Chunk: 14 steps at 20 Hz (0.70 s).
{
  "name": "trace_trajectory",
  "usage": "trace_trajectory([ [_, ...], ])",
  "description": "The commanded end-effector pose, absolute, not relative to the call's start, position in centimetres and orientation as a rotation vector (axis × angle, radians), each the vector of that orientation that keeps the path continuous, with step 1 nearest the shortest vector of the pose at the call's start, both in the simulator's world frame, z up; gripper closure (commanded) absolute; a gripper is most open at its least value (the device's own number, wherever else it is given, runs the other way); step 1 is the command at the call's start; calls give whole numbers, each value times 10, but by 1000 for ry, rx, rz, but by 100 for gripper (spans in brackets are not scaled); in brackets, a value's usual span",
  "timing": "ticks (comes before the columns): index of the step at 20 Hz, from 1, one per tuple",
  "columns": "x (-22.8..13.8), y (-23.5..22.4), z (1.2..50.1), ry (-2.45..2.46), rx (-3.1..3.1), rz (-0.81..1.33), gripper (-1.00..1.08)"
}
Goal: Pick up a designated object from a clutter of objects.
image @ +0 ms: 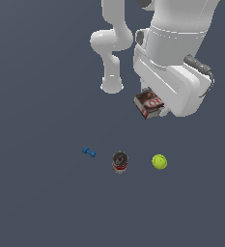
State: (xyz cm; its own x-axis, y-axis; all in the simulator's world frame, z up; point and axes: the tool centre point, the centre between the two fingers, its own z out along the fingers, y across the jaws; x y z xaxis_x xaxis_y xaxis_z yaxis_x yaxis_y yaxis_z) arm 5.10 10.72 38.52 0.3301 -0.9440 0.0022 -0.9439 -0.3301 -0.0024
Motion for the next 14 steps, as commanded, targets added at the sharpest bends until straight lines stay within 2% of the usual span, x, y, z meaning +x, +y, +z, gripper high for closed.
trace_trajectory([
  [1, 55, 115, 395, 1819, -2561, -3, 108],
  [14, 64, 131, 413, 1819, -2561, 0, 108],
])
